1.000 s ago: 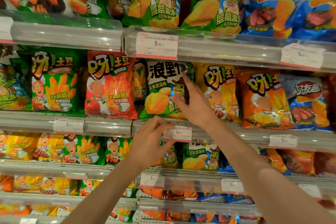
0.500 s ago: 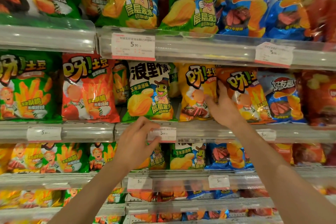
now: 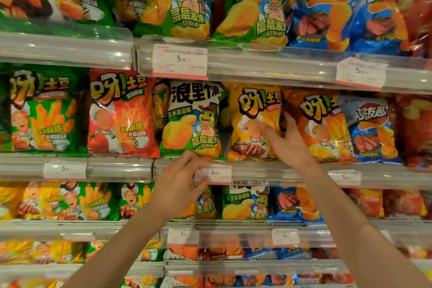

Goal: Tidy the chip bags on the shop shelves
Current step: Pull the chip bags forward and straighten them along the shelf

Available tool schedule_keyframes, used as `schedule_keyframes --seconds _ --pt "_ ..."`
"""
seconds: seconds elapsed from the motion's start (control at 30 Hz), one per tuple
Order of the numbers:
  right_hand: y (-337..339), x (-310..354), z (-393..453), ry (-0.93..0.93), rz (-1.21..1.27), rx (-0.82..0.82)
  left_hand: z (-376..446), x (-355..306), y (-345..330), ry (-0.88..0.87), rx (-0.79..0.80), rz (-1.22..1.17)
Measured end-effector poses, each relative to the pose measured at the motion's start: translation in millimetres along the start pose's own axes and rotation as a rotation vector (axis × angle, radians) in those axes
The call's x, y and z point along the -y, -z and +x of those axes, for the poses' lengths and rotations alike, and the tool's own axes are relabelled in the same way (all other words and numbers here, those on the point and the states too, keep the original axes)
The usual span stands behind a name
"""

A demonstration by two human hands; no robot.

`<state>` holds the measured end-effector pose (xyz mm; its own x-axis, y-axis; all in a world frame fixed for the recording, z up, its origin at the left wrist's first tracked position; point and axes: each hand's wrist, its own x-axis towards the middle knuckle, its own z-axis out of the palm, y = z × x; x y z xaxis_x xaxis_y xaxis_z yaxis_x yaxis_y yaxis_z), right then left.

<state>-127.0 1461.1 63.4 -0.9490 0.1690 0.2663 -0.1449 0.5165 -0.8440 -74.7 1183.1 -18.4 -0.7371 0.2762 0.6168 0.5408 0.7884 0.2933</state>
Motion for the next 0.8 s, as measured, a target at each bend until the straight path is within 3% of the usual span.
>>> schedule_keyframes --seconds 0.27,0.8 --pt "-7 6 2 -0.067 0.114 -0.015 0 -1 0 0.009 0.0 -0.006" --pt "-10 4 1 -0.023 0.012 0.058 -1 -2 1 0.001 0.004 0.007"
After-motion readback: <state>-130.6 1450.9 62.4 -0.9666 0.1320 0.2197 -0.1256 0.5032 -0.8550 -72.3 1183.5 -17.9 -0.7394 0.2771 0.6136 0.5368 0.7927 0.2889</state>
